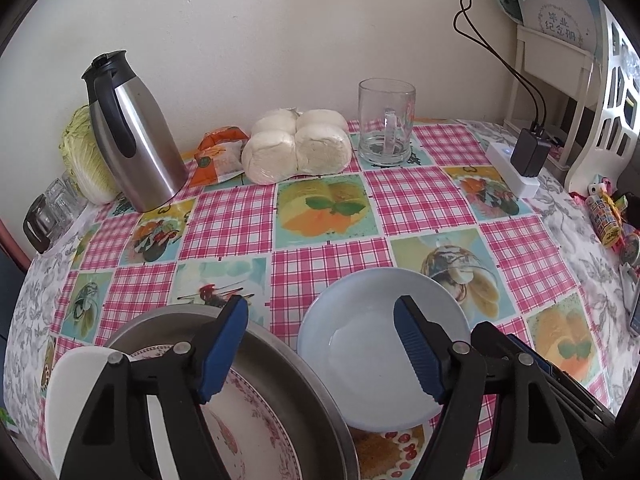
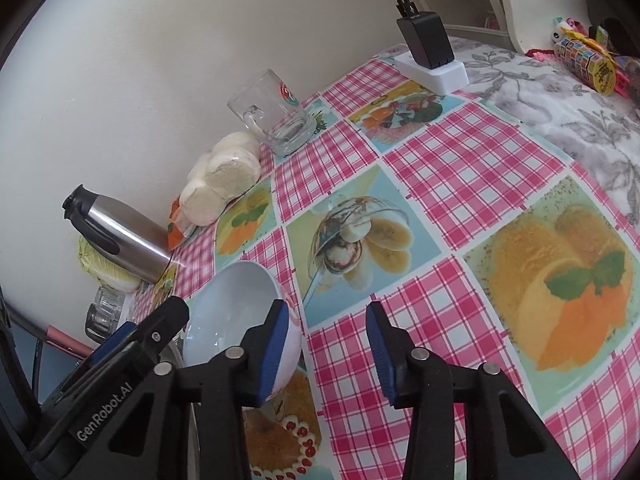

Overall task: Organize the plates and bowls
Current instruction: 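Close both grippers on the rim of the pale blue bowl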

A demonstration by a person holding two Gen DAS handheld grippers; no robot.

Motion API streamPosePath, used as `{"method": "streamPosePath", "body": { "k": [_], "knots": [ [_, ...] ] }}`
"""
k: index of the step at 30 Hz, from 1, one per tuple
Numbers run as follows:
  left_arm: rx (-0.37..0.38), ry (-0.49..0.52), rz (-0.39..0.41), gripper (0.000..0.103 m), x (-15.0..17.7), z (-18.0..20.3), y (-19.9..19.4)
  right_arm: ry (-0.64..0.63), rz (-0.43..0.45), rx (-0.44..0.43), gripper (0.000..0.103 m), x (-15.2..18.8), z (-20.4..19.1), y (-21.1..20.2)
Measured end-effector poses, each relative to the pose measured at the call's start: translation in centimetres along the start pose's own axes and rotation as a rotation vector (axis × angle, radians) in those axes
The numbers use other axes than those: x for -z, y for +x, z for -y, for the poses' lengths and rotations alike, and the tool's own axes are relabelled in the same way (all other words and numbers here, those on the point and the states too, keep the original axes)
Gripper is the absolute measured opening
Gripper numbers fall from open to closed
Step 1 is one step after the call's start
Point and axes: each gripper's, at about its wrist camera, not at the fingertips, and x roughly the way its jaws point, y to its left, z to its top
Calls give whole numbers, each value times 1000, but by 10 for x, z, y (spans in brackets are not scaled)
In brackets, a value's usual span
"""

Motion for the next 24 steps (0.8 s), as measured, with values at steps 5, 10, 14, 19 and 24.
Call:
{"method": "streamPosePath", "body": {
  "k": [5, 10, 14, 19, 24],
  "knots": [
    [8, -14, 7, 77, -1, -3, -2, 0, -7, -29, 38, 0, -1, 1],
    [14, -30, 11, 77, -2, -7, -4, -23, -21, -33, 38, 2, -7, 3],
    [18, -29, 10, 77, -2, -7, -4, -39, -55, -20, 35, 8, -11, 14],
    [22, -23, 6, 77, -1, -7, -3, -60, -76, -34, 24, 14, -19, 25],
    [29, -24, 3, 77, -1, -6, -3, -60, -71, -24, 17, 16, -21, 27]
  ]
}}
